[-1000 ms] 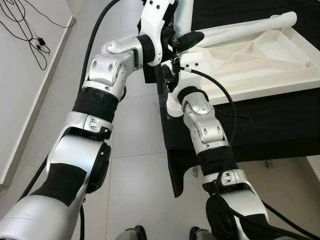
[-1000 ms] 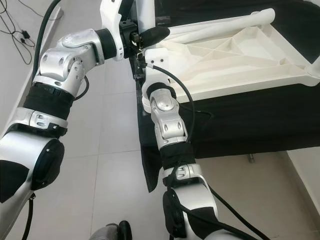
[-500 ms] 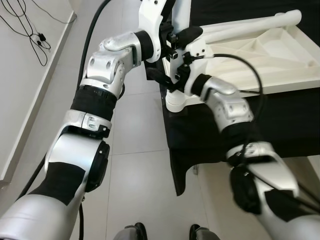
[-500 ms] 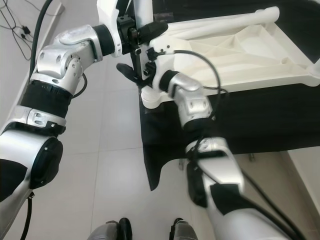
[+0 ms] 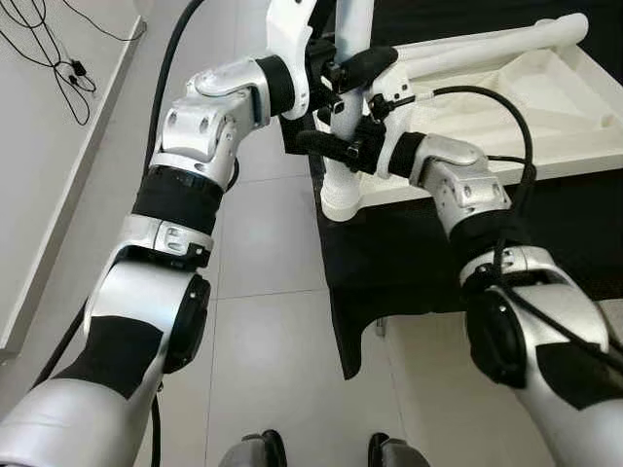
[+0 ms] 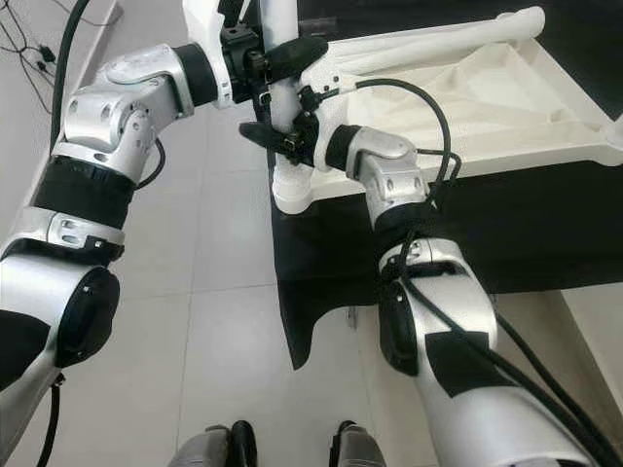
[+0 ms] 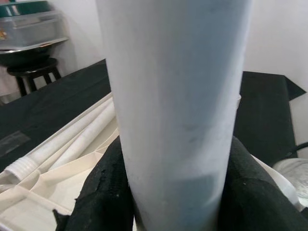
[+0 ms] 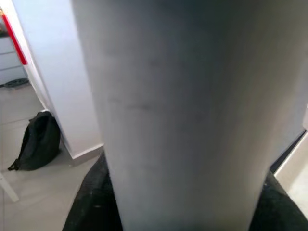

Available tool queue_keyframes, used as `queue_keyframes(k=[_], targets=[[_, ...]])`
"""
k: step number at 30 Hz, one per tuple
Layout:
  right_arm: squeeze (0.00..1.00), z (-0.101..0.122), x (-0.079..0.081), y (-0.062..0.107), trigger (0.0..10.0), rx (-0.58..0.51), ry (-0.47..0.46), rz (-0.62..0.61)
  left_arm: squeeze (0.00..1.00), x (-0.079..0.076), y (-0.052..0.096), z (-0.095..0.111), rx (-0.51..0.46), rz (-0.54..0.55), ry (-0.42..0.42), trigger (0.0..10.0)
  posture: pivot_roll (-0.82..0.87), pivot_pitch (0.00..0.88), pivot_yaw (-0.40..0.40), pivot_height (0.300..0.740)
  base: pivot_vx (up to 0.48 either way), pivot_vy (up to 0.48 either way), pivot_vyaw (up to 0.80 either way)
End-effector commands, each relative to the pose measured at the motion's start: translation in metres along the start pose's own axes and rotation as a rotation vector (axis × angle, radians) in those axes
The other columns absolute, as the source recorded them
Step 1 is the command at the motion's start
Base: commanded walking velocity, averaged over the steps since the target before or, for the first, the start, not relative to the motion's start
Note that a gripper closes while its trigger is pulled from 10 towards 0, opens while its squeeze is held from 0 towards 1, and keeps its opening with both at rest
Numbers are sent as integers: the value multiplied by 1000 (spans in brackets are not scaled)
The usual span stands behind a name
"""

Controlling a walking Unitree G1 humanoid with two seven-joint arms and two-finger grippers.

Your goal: Building children table

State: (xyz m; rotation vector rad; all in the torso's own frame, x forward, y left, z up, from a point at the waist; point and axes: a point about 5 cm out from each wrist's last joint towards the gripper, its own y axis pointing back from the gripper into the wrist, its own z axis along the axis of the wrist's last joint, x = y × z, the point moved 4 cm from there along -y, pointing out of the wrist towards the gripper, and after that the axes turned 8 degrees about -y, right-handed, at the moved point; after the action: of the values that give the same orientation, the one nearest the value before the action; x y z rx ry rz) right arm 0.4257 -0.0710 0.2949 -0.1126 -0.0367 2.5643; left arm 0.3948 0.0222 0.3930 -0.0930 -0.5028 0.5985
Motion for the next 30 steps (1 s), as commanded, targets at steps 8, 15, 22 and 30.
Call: queue_keyframes(k=[8, 15, 22, 30], targets=[[0, -20, 22, -13, 0, 50, -46, 141, 98, -8, -6, -7, 34, -15, -57, 0, 53, 206, 60, 740, 0, 0, 0], [0, -38, 9, -9, 0, 66, -86, -15, 0, 0, -4, -7, 49, 34, -48, 10000, 36, 201, 39, 740, 0, 0, 0], [0, -89, -5, 3, 0, 11, -271, -811, 0, 18, 3, -6, 80, 126, -30, 10000, 50, 216, 39, 740, 0, 0, 0], [0, -77, 6, -21, 0, -36, -279, -776, 0, 18, 2, -8, 102, 126, -30, 10000, 52, 197, 41, 740, 0, 0, 0]])
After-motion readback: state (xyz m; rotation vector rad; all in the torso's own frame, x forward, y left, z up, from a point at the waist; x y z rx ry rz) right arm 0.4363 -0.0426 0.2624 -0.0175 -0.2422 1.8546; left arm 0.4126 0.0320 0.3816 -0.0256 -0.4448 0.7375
